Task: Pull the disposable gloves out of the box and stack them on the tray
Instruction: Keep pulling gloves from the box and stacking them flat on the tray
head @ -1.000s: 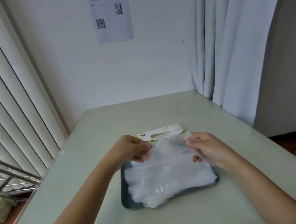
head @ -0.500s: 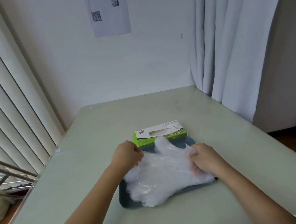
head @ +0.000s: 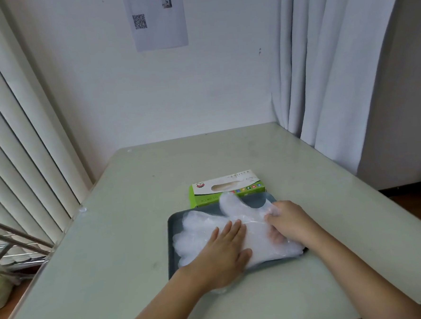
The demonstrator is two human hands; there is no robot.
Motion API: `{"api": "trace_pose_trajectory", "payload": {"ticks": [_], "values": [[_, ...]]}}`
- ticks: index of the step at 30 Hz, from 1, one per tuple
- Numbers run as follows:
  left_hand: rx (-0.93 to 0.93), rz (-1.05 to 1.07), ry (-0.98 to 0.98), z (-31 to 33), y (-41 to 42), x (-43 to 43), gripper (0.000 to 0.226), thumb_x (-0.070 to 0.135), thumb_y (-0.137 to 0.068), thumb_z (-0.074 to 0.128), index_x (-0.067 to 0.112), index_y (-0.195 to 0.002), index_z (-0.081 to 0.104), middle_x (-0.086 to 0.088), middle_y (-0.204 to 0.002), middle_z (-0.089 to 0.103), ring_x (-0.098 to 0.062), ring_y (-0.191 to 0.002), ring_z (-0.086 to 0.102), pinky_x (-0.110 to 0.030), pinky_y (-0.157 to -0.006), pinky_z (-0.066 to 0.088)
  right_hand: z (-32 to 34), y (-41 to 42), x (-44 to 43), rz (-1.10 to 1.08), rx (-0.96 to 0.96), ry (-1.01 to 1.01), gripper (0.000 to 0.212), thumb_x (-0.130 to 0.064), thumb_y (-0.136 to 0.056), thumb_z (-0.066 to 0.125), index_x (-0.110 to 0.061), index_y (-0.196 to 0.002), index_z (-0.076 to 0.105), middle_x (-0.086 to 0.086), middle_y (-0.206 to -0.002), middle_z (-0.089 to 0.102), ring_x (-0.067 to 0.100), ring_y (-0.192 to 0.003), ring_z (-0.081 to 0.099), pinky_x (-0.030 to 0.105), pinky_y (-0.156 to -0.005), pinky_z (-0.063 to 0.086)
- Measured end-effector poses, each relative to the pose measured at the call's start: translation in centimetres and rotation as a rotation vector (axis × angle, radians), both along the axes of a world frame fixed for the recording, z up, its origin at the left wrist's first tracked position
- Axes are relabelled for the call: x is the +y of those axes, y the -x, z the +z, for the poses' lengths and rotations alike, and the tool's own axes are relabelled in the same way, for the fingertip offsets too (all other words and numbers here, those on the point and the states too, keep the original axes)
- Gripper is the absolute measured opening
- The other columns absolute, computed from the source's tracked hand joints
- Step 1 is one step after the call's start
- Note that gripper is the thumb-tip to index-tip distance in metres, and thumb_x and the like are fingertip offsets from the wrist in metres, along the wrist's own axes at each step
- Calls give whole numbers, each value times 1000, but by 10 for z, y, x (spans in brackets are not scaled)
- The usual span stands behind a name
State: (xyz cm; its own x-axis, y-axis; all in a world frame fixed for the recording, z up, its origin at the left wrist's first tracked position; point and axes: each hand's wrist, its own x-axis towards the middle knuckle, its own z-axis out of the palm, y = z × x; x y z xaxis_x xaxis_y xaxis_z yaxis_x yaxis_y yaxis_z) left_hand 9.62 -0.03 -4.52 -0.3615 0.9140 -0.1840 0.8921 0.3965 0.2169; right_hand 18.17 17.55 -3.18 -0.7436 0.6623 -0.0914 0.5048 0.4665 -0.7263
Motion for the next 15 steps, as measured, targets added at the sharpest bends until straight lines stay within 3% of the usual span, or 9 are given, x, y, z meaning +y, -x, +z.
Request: {"api": "trace_pose_trajectory", "payload": {"ticks": [2,5,9,12,15], "values": [[-35,-6,12,0,1,0,60,36,-105,22,17,-154,-6,1,-161,-14,-13,-148,-13,-30,-116,-10,6,4,6,34,46,62,17,-22,-84,65,-5,-83,59,6,-71,70,20,-66,67,30,-68,53],[-51,-13,23,-1,2,1,60,37,-105,22,19,-153,-9,2,-160,-16,-12,-147,-15,-32,-116,-12,25,13,14,118,83,90,29,-30,-76,79,-12,-90,62,-2,-82,67,11,-74,61,25,-69,46],[-59,-17,28,0,0,1,60,37,-105,21,19,-153,-10,2,-160,-17,-12,-147,-16,-33,-116,-13,39,35,14,262,-114,41,34,-35,-73,81,-17,-94,61,-7,-80,63,6,-71,57,20,-65,43],[-70,-13,29,1,0,1,60,37,-105,22,19,-153,-10,3,-160,-17,-11,-147,-16,-32,-116,-13,39,52,15,339,-162,30,34,-33,-71,82,-19,-94,61,-4,-85,67,9,-73,59,25,-74,47],[-75,-14,26,2,0,0,60,37,-105,22,19,-153,-10,3,-160,-17,-11,-147,-16,-32,-115,-14,38,60,13,440,-121,91,27,-17,-75,80,-17,-93,60,-1,-85,70,14,-73,62,28,-78,49]]}}
